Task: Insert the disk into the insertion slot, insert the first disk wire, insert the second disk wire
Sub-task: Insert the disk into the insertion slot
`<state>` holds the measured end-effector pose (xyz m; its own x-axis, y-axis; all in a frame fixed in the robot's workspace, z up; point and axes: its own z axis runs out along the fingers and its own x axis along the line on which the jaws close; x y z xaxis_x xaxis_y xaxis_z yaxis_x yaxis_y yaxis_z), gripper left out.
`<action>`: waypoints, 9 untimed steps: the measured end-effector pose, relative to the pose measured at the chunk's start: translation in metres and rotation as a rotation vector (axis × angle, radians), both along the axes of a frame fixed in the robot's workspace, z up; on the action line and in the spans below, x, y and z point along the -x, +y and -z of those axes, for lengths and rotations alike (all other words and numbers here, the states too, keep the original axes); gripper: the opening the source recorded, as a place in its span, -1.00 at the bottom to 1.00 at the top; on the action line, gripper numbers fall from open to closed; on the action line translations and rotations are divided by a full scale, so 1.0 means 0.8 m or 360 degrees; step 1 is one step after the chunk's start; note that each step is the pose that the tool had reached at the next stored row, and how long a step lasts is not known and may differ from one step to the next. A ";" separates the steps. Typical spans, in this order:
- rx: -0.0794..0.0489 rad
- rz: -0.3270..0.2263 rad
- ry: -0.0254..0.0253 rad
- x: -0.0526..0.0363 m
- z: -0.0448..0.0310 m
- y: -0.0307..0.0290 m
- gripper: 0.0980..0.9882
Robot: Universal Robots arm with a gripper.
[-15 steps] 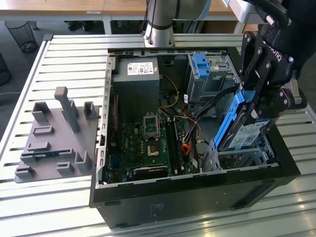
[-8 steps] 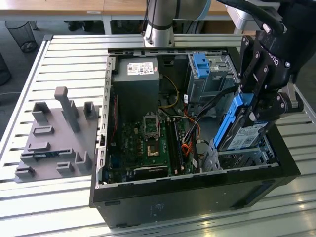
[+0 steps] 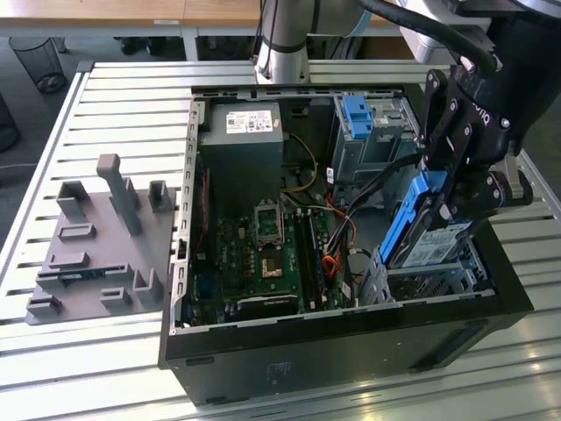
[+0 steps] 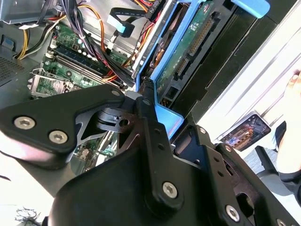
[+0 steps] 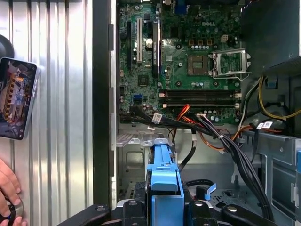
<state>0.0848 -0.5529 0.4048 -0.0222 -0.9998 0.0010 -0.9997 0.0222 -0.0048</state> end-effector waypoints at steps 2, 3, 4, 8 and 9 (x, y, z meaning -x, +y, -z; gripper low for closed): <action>0.0000 0.0000 0.00001 0.000 0.0016 0.0000 -0.40; 0.0000 0.0000 0.00000 0.000 0.0025 0.0000 -0.40; 0.0000 0.0000 0.00000 0.000 0.0034 0.0000 -0.40; 0.0000 0.0000 0.00001 0.000 0.0068 0.0000 -0.40; 0.0000 0.0000 0.00000 0.000 0.0076 0.0000 -0.40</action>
